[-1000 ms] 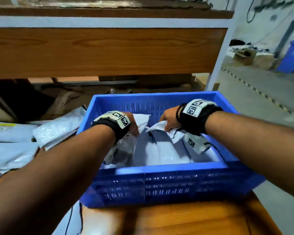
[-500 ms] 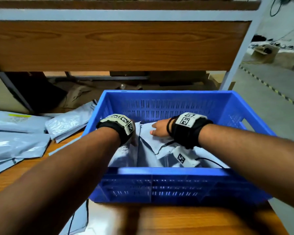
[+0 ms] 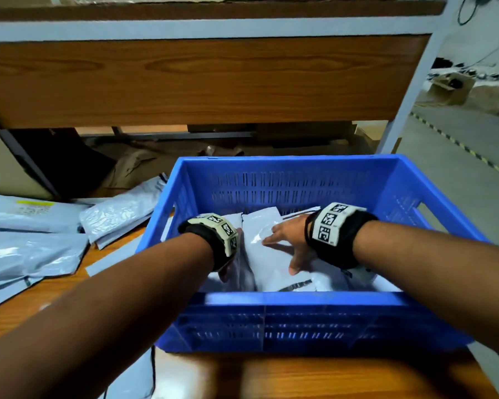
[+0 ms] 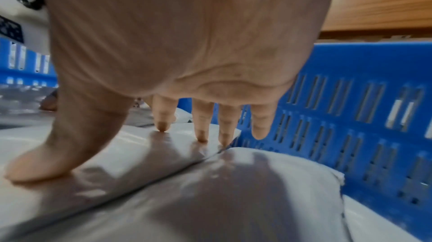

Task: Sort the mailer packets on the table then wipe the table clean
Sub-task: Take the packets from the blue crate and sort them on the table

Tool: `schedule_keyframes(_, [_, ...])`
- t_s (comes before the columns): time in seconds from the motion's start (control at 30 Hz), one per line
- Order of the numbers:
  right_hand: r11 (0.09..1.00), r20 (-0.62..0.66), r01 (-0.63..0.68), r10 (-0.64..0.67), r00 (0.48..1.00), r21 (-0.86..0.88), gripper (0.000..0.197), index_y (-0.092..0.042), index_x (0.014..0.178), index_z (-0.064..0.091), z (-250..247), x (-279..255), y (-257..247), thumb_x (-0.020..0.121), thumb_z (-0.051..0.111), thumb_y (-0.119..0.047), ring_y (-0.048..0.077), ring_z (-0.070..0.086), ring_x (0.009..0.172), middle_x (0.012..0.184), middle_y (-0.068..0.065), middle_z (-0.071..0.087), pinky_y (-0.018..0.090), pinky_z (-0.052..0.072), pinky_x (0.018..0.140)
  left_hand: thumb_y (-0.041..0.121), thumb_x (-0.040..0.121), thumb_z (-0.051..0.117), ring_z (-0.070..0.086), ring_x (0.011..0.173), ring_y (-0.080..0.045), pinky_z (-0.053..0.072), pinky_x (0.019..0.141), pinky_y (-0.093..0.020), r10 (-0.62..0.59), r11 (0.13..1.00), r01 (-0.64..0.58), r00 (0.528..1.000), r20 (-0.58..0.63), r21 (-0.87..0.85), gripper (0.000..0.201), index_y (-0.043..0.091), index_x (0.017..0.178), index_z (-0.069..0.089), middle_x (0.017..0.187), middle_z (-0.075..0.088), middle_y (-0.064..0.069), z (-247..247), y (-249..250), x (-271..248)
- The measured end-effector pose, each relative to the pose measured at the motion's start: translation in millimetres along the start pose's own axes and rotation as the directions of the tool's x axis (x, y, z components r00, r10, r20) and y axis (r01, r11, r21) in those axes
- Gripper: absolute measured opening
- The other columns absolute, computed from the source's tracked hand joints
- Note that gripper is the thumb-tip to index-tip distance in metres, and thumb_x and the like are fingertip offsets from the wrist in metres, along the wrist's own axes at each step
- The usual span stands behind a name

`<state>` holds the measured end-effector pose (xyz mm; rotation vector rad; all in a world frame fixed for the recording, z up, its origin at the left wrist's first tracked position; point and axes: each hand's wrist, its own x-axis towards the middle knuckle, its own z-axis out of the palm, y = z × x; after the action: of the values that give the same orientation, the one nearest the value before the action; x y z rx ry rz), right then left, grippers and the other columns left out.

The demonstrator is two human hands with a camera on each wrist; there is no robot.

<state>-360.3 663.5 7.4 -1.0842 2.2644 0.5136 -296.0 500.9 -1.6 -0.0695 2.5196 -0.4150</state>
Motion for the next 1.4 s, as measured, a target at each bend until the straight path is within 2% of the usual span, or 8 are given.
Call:
schedule_keyframes(0.13, [0.998, -0.042, -0.035, 0.034, 0.999, -0.044, 0.096, -0.03, 0.149, 0.028, 4.1, 20.2, -14.0, 0.07, 0.076, -0.057, 0.031, 0.049, 0.125, 0.141, 0.007, 0.047, 0.037, 0.04, 0.1, 0.042, 0.07, 0.08, 0.051, 0.119, -0.042, 0.048, 0.083, -0.061, 0.011, 0.989, -0.008, 1.0, -0.023, 0.149, 0.084, 0.017, 0.14, 0.042, 0.136, 0.049, -0.013, -9.3, 16.0, -29.9])
schedule_keyframes(0.3, [0.99, -0.044, -0.102, 0.098, 0.994, -0.096, 0.082, -0.029, 0.103, 0.055, 8.4, 52.3, -13.3, 0.042, 0.059, -0.084, 0.034, 0.064, 0.084, 0.098, 0.005, 0.059, 0.049, 0.053, 0.075, 0.027, 0.082, 0.071, 0.05, 0.121, -0.043, 0.047, 0.078, -0.065, -0.057, 0.976, 0.057, 0.998, -0.009, 0.209, 0.059, 0.017, 0.136, 0.049, 0.137, 0.051, -0.009, -23.7, 19.8, -45.6])
schedule_keyframes(0.47, [0.995, -0.141, -0.091, 0.085, 0.986, -0.035, 0.1, -0.017, 0.141, 0.037, 7.7, 43.8, -22.1, 0.067, 0.048, -0.084, 0.039, 0.057, 0.11, 0.129, 0.015, 0.054, 0.05, 0.048, 0.091, 0.033, 0.073, 0.078, 0.056, 0.114, -0.041, 0.05, 0.078, -0.057, -0.057, 0.979, 0.056, 0.998, 0.0, 0.197, 0.075, 0.022, 0.138, 0.043, 0.131, 0.054, -0.005, -16.3, 12.4, -30.6])
schedule_keyframes(0.63, [0.999, -0.101, -0.007, 0.012, 0.995, 0.043, 0.088, -0.015, 0.137, 0.043, 2.7, 40.3, -11.4, 0.071, 0.07, -0.066, 0.036, 0.053, 0.118, 0.128, 0.014, 0.054, 0.044, 0.046, 0.097, 0.039, 0.084, 0.055, 0.056, 0.116, -0.036, 0.046, 0.096, -0.045, -0.094, 0.993, 0.092, 0.995, -0.038, -0.068, 0.069, 0.031, 0.146, 0.029, 0.132, 0.056, -0.009, -8.3, -10.5, -18.3])
schedule_keyframes(0.8, [0.997, -0.09, -0.074, 0.071, 0.993, -0.027, 0.124, -0.033, 0.152, 0.007, 2.7, 38.9, 3.9, 0.056, 0.077, -0.07, 0.04, 0.024, 0.142, 0.16, 0.014, 0.005, 0.055, 0.028, 0.111, 0.041, 0.063, 0.072, 0.05, 0.122, -0.04, 0.046, 0.093, -0.057, -0.077, 0.997, 0.077, 0.997, 0.0, -0.003, 0.097, 0.03, 0.147, 0.024, 0.142, 0.046, -0.01, 1.5, -9.1, -4.2])
schedule_keyframes(1.1, [0.999, -0.118, -0.008, 0.013, 0.993, 0.046, 0.11, -0.029, 0.154, 0.009, -8.7, 13.6, 20.0, 0.071, 0.078, -0.052, 0.031, 0.021, 0.145, 0.16, 0.011, 0.013, 0.04, 0.023, 0.114, 0.046, 0.088, 0.048, 0.053, 0.122, -0.035, 0.044, 0.1, -0.048, -0.076, 0.991, 0.066, 0.993, -0.086, -0.119, 0.047, 0.021, 0.128, 0.052, 0.131, 0.057, -0.011, -6.2, -3.0, 20.3])
schedule_keyframes(1.23, [0.988, -0.059, -0.155, 0.156, 0.986, 0.006, 0.118, -0.029, 0.152, 0.015, 11.4, 3.5, 48.1, 0.06, 0.081, -0.061, 0.035, 0.031, 0.139, 0.155, 0.013, 0.021, 0.047, 0.029, 0.113, 0.045, 0.088, 0.06, 0.038, 0.136, -0.03, 0.035, 0.106, -0.036, -0.035, 0.991, 0.033, 0.999, -0.014, -0.128, 0.08, 0.022, 0.152, 0.018, 0.148, 0.038, -0.014, -5.8, 8.2, 20.7])
schedule_keyframes(1.4, [0.982, -0.035, -0.151, 0.156, 0.987, 0.111, 0.122, -0.027, 0.154, -0.005, 33.4, 2.6, 55.3, 0.069, 0.078, -0.055, 0.033, 0.015, 0.146, 0.161, 0.014, -0.002, 0.044, 0.018, 0.117, 0.062, 0.074, 0.068, 0.032, 0.134, -0.05, 0.03, 0.108, -0.053, -0.111, 0.988, 0.117, 0.992, 0.066, -0.097, 0.112, 0.027, 0.153, -0.004, 0.154, 0.007, -0.029, 15.3, 27.1, 23.3])
